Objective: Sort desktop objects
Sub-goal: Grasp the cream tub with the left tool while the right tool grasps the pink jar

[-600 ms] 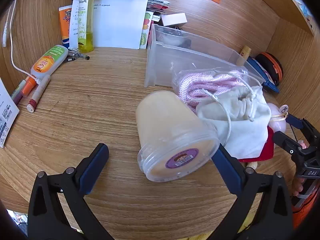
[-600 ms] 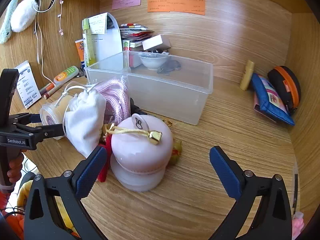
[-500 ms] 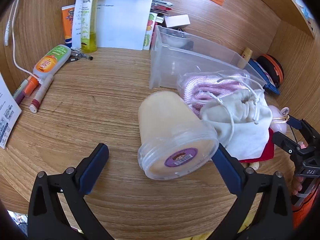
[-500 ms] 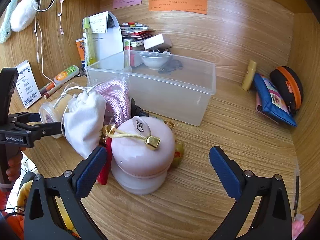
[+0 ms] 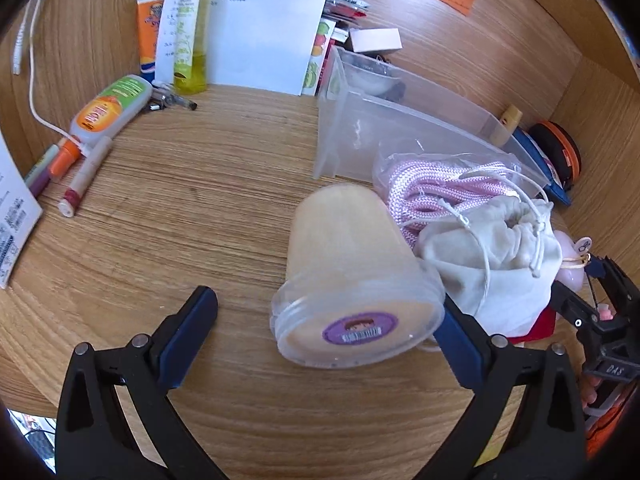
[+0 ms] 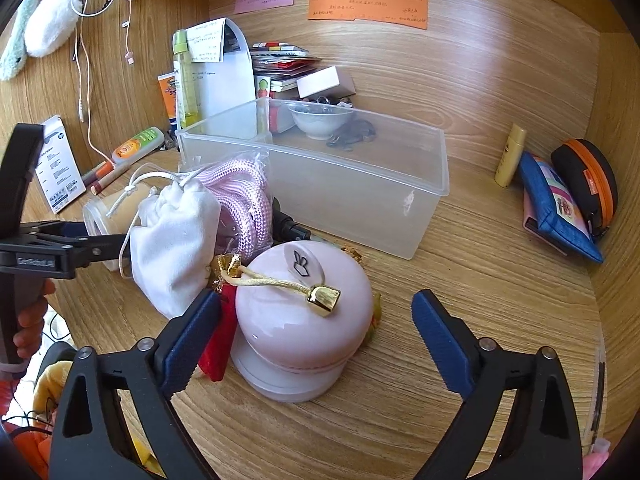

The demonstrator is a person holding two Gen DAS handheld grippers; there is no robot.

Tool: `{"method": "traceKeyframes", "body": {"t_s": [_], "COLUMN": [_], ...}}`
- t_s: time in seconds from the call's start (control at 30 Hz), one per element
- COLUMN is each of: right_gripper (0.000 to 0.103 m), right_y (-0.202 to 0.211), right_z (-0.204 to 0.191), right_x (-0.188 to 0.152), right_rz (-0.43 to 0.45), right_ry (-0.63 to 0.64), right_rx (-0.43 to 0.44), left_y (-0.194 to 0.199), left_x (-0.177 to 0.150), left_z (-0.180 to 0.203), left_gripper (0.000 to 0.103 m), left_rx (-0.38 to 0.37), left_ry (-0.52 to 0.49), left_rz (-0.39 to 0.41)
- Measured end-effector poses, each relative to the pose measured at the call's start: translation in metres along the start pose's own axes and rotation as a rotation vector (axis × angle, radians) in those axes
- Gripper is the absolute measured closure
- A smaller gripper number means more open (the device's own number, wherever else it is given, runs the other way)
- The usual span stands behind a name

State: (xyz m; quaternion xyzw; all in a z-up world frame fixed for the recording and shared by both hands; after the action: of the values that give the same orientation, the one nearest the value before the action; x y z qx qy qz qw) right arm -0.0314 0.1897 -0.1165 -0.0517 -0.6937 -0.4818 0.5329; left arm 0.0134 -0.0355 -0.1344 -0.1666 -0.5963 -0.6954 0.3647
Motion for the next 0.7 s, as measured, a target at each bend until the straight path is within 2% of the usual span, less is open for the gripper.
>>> {"method": "traceKeyframes", "body": {"t_s": [0.23,0.53,0.7], "right_gripper": [0.028,0.028,0.027], "right_y": [-0.001,0.008,0.013], "right_z": [-0.001,0.007,0.017], "right_x": [0.000,-0.004,-0.002], "right_rz": [-0.001,-0.004,0.006], "right_ry": [-0.010,-0.032,-0.065], "right_rx": [0.043,0.067,0.066], "left_y": [-0.004,0.005,0.008], "left_x": [-0.003,-0.012,-0.010], "left_z": [0.005,-0.005,-0.018], "left_gripper": [0.000,0.000,0.000], "left_rx": [0.056,0.101,0.124], "left_ry": [-0.052,-0.103,-0.079], "left_rz": [0.021,0.050,0.054]}}
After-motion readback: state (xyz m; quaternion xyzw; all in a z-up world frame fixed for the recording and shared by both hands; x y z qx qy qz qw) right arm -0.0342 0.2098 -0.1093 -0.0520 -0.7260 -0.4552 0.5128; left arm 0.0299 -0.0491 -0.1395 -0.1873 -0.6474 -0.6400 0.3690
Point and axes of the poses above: each gripper's, at about its wrist camera, not at the fingertips, and y roughly against the way its jaws point, z to its right, x to its top, the point moved 3 cm from there along -y, roughly the way its jaws point, and after that the axes turned 3 degrees about z, right-handed, at the moved point
